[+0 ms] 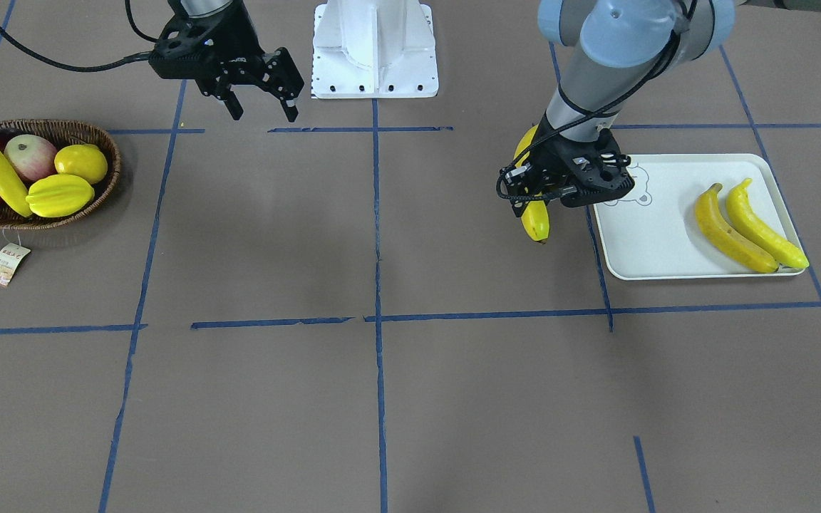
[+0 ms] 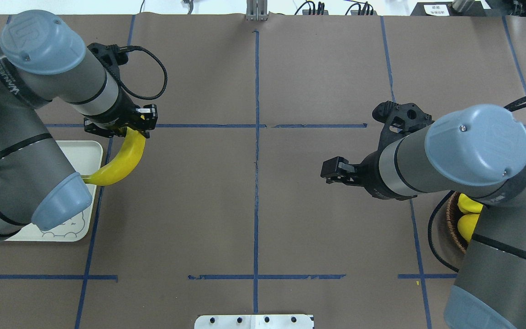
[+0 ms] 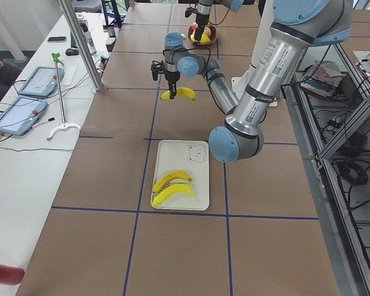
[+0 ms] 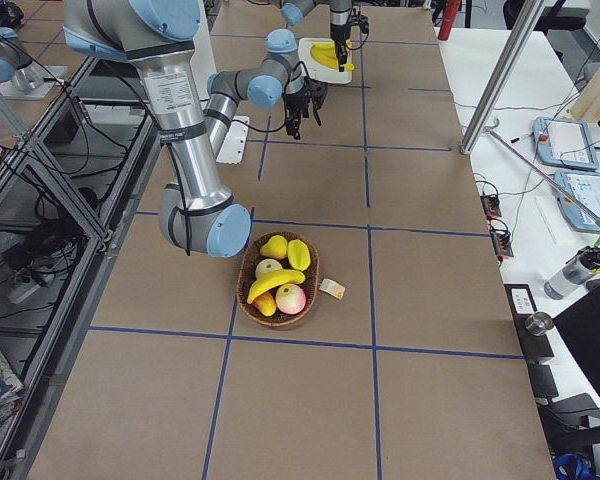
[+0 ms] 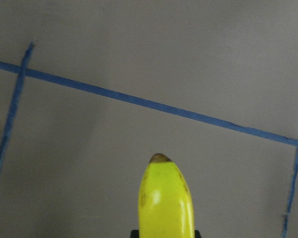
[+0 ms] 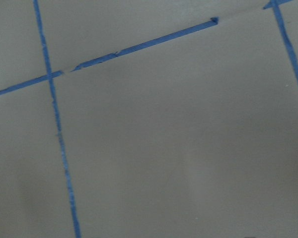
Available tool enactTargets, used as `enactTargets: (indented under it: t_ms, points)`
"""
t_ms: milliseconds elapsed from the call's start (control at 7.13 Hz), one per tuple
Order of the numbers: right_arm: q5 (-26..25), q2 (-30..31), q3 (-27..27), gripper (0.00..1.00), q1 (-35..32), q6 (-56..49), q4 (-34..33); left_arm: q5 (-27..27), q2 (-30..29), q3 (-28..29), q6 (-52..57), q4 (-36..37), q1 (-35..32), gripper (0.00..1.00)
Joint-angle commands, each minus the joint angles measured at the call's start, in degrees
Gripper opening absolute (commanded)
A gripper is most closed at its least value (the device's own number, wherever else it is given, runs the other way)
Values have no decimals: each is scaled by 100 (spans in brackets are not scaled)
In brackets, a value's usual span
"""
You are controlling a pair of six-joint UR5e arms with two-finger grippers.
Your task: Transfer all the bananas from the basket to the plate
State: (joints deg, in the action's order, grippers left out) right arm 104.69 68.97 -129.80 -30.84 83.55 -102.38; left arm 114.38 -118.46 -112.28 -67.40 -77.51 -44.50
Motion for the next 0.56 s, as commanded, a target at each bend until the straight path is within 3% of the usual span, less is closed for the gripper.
enactTargets:
  t_ms: [0,421]
  points:
    - [105,2,-54,100,-254,-1090,-878,-74,329,-486,665,1173,-94,0]
    - [113,38,-45,100,-379,-1236,-889,-117,744,-628,-1505,863,-348,0]
